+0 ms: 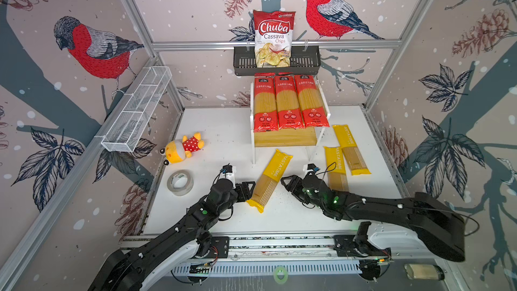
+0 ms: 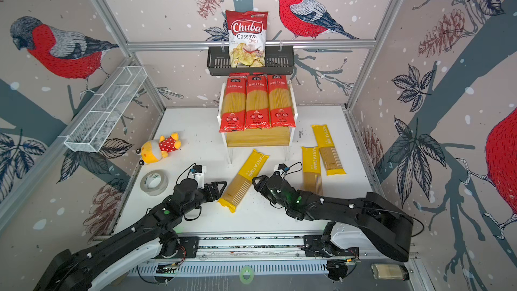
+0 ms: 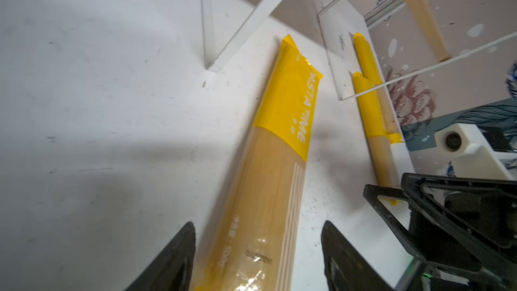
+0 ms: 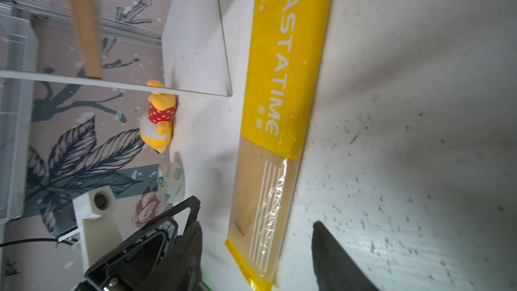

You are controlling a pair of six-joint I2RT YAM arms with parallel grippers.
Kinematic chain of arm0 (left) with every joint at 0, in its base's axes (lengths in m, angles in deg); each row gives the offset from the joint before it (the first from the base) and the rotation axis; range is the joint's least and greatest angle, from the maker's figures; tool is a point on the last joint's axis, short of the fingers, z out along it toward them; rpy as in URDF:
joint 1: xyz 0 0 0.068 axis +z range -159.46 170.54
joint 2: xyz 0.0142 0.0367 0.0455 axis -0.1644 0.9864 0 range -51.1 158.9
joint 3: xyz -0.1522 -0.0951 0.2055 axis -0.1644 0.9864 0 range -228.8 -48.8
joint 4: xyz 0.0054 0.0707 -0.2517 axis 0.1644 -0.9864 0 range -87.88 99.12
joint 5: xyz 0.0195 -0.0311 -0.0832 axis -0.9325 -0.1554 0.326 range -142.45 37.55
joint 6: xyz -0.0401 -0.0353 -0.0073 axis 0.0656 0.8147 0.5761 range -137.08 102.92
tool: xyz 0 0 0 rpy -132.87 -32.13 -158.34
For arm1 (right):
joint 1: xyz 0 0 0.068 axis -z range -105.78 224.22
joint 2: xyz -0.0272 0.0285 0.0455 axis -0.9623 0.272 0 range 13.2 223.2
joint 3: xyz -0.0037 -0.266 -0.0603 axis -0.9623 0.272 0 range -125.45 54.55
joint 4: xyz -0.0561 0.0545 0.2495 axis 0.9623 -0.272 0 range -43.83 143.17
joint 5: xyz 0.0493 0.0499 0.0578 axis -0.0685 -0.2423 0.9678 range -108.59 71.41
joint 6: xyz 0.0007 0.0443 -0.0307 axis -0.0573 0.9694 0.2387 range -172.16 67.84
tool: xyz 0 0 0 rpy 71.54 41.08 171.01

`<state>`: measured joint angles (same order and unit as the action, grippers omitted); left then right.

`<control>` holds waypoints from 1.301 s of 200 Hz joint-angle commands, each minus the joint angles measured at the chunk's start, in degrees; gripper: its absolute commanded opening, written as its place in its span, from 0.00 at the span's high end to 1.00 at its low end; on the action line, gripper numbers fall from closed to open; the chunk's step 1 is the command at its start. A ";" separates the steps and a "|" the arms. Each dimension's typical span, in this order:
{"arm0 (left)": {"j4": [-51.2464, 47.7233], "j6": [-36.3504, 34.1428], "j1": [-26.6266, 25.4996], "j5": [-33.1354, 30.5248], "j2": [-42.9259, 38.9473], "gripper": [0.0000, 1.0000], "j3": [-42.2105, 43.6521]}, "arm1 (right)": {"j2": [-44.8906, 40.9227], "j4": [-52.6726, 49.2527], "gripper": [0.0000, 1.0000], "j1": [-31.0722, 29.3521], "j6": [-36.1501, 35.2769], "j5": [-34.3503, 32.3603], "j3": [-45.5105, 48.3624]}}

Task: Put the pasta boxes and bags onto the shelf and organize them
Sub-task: 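Lower both grippers onto the yellow PASTA TIME bag on the table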

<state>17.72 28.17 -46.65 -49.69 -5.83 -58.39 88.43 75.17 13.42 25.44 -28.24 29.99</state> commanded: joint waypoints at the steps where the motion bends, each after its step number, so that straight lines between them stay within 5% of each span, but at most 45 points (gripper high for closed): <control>1: 6.15 0.89 0.14 0.44 3.76 0.31 1.14 | 5.05 7.02 0.39 -0.46 1.47 0.03 -1.48; 72: 17.51 5.52 -0.59 3.27 11.39 0.34 5.07 | 17.13 15.27 0.41 0.82 2.52 4.78 -3.53; 117: 21.22 8.08 -6.50 1.02 16.02 0.35 4.90 | 18.13 17.24 0.42 2.26 2.53 7.44 -1.53; 181: 25.27 11.32 -20.69 -2.67 23.00 0.36 -0.84 | 9.30 12.22 0.42 5.27 -0.48 8.43 4.82; 224: 24.53 11.89 -21.60 0.44 22.62 0.36 -2.58 | -0.69 3.38 0.41 9.09 -7.18 10.53 8.78; 260: 13.23 8.34 -20.36 -5.83 14.11 0.35 -2.37 | -7.63 1.13 0.38 16.02 -15.94 19.45 11.46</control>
<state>37.90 39.49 -68.11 -50.85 12.88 -60.84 84.49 78.77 26.51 17.57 -15.26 40.61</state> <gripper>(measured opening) 0.652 0.612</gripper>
